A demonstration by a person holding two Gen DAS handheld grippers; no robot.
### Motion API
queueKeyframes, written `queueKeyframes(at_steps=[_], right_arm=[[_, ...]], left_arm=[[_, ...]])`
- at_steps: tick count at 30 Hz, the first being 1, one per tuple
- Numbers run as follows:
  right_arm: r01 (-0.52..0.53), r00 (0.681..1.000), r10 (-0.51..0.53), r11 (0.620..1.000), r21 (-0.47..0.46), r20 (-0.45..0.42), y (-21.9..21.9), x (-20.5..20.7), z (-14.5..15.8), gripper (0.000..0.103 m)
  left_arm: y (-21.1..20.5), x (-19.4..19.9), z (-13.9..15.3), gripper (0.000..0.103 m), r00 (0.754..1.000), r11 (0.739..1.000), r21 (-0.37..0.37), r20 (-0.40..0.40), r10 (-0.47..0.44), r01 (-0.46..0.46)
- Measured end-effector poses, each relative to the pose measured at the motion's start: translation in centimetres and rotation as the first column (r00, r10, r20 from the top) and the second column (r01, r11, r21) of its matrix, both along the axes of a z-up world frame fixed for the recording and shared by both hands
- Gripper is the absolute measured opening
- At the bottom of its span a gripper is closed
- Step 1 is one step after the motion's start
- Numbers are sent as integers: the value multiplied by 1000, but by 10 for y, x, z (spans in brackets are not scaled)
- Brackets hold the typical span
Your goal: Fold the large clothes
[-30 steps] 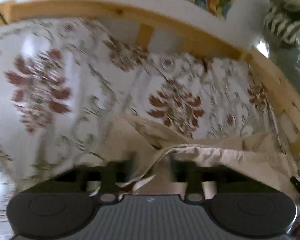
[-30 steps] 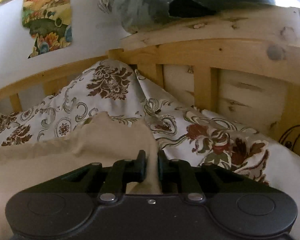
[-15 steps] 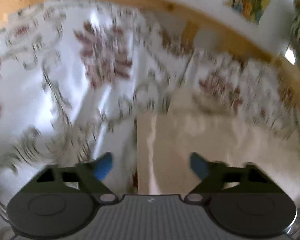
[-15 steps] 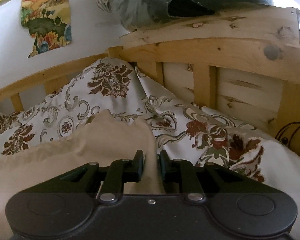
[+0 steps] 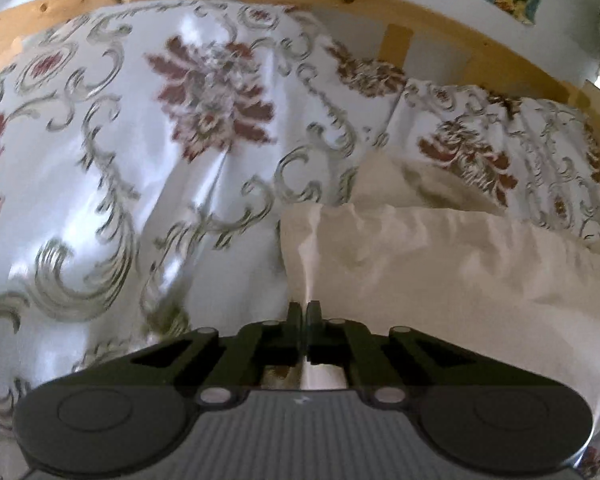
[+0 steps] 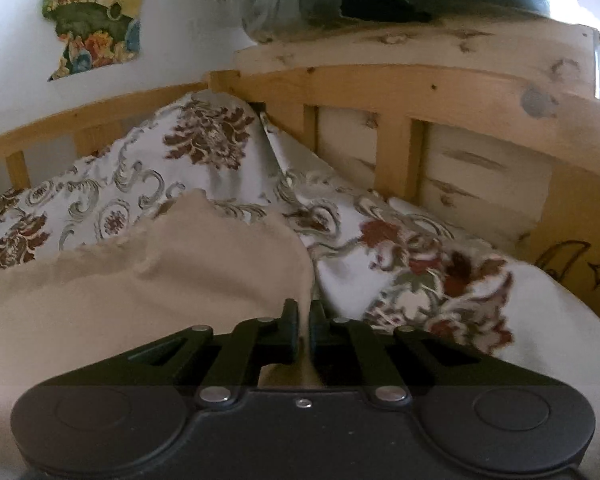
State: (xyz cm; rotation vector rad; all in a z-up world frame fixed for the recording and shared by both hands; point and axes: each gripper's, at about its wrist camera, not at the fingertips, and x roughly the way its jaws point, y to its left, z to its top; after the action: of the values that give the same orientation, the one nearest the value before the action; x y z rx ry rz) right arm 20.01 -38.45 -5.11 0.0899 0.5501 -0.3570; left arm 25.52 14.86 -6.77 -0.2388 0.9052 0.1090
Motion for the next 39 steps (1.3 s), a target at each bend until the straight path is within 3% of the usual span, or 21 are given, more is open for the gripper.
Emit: queueKeyframes(at_steps=[3,4,6,7,8,9,10,12,16,19,23,25,28,34,37,39], right_arm=[[7,1000,-7,1000,22,5,-2,-1,0,8],[17,1000,-17,999,33,1,-3,-1,0,10],[34,999,-34,998,55,0,-3,-2,2,12],[35,999,-35,998,48,-3,-1,-2,4,21],[29,1000,-29,999,31,-2,3,-3,6,26],[18,1000,-18,1000,6,8,8,-5,8,39],[2,1000,-1,999,-38,26,16,-8,10,56],[-33,997,41,991,-127,59,32,-12,14,76],[-181,968,220,946,-270,121,74,-12,17,95],[-341,915,392,877,-338,95,107,-2,9,98],[-421,897,441,842,-338,-19,122,14,-14,99],[-430,901,427,862,-269,-73,113,23,-29,101],[-416,909,407,898,-144,-88,95,31,-44,102],[-394,919,387,914,-98,-79,98,28,-38,102],[-328,942,331,943,56,-50,84,13,-12,102],[-240,970,241,940,241,29,62,-13,13,102]], left_arm=[[8,-1,1,6,1000,1000,-26,10,-16,16],[8,1,4,12,1000,1000,-12,10,-26,26],[6,-1,12,34,999,999,23,29,-27,27],[5,-5,18,70,998,999,31,56,-21,19],[3,-11,23,99,996,999,42,90,-6,2],[-1,-17,28,103,990,998,60,137,13,-21],[-8,-25,34,102,981,996,85,192,21,-38],[-26,-32,40,102,973,993,121,227,-35,7],[-80,-30,42,102,944,973,209,289,-160,101],[-124,-17,35,102,928,957,240,291,-233,165],[-160,6,0,103,940,930,303,200,-277,210],[-164,15,-23,103,951,929,295,144,-273,222],[-155,16,-38,103,958,953,226,158,-240,201],[-147,9,-27,102,967,961,215,150,-206,172],[-133,-22,-6,102,962,978,169,221,-159,122],[-122,-50,6,102,954,990,106,274,-121,96]])
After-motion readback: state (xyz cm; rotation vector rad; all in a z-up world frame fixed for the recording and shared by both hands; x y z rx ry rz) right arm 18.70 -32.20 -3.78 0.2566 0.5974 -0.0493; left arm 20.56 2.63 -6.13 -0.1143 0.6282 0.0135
